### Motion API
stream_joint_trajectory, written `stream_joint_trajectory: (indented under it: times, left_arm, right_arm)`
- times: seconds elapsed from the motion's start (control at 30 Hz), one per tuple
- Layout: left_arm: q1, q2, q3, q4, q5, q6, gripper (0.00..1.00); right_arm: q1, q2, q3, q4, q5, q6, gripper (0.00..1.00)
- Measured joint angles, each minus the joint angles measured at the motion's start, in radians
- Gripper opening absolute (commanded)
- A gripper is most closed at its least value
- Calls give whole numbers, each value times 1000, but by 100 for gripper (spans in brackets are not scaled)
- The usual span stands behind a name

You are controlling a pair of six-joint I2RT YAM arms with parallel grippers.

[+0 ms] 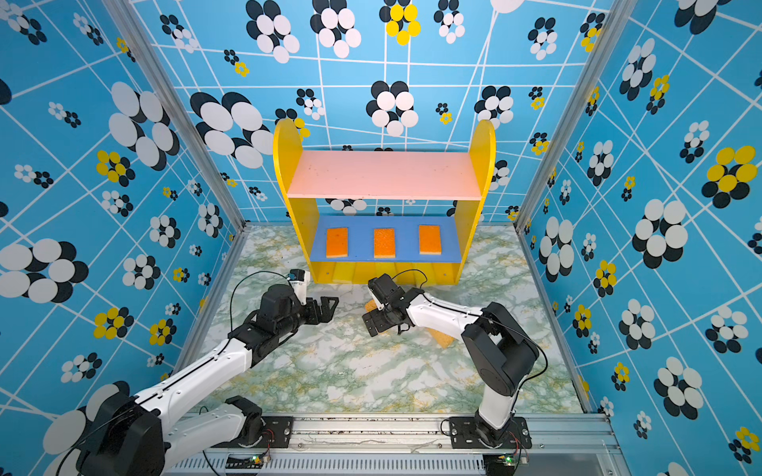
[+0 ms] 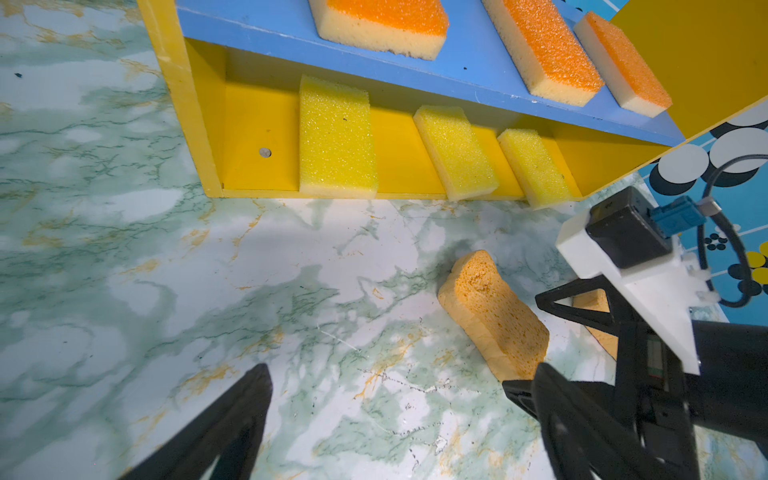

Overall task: Arrange cleaning sponges on a shelf
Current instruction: Pick up the cleaning sponge at the center of the table.

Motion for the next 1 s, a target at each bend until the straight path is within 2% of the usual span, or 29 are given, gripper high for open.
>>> stream_joint_trajectory:
  times: [0.43,1.0]
  left_arm:
    - [1,19,0,1,8,0,99]
    - [2,19,0,7,12,0,99]
  right_arm:
    - [28,45,-48,56,8,39,93]
    - [50,45,-50,98,76,113,66]
